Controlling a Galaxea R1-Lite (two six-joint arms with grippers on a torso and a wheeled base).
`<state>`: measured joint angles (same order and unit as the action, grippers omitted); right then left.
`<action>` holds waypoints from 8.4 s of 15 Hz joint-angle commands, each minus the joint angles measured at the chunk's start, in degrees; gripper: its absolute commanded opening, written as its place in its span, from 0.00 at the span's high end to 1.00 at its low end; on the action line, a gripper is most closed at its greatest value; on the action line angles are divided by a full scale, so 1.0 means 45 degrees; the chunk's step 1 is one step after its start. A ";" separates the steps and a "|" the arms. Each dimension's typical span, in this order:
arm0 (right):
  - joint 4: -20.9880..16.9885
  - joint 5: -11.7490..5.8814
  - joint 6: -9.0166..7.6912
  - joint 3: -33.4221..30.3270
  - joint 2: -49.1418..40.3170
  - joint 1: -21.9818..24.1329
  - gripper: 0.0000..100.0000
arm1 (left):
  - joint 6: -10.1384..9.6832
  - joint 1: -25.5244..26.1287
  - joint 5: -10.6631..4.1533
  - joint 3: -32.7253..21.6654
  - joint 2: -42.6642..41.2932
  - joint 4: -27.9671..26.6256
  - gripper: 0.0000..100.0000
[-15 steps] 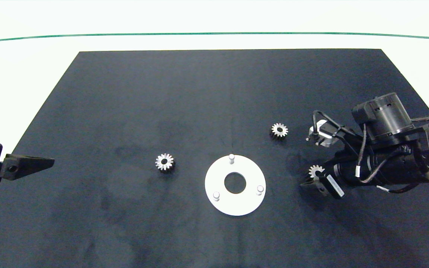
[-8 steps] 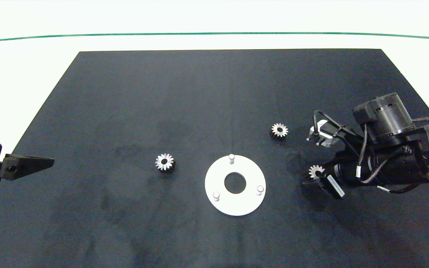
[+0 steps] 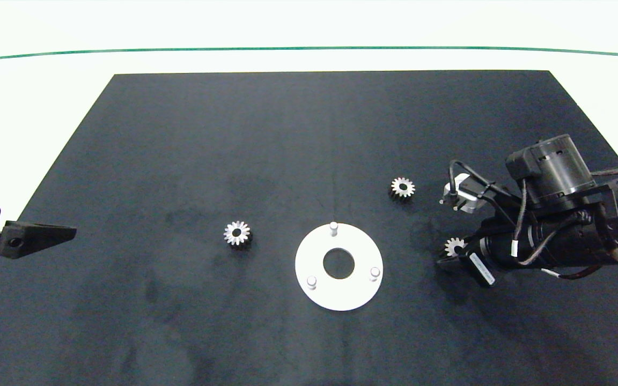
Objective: Install three planetary gears onto the carrier pins
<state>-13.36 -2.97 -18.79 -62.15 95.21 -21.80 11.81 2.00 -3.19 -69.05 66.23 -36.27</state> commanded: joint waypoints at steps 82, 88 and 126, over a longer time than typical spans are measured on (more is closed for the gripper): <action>-0.1113 -0.1058 0.0464 -0.2322 0.1479 -0.4824 1.00 | 0.0012 -0.0054 -0.0013 -0.0008 -0.0050 -0.0027 0.00; -0.1113 -0.1077 0.0483 -0.2342 0.1421 -0.4785 0.00 | 0.0012 -0.0054 -0.0013 -0.0027 -0.0070 -0.0027 0.00; -0.6757 -0.1155 0.1733 -1.1619 0.3628 -0.0840 0.00 | -0.0008 -0.0073 -0.0013 -0.0047 -0.0109 -0.0027 0.00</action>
<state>-43.39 -8.05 -11.00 -113.57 108.87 -25.30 11.72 1.68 -3.19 -69.24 65.73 -36.16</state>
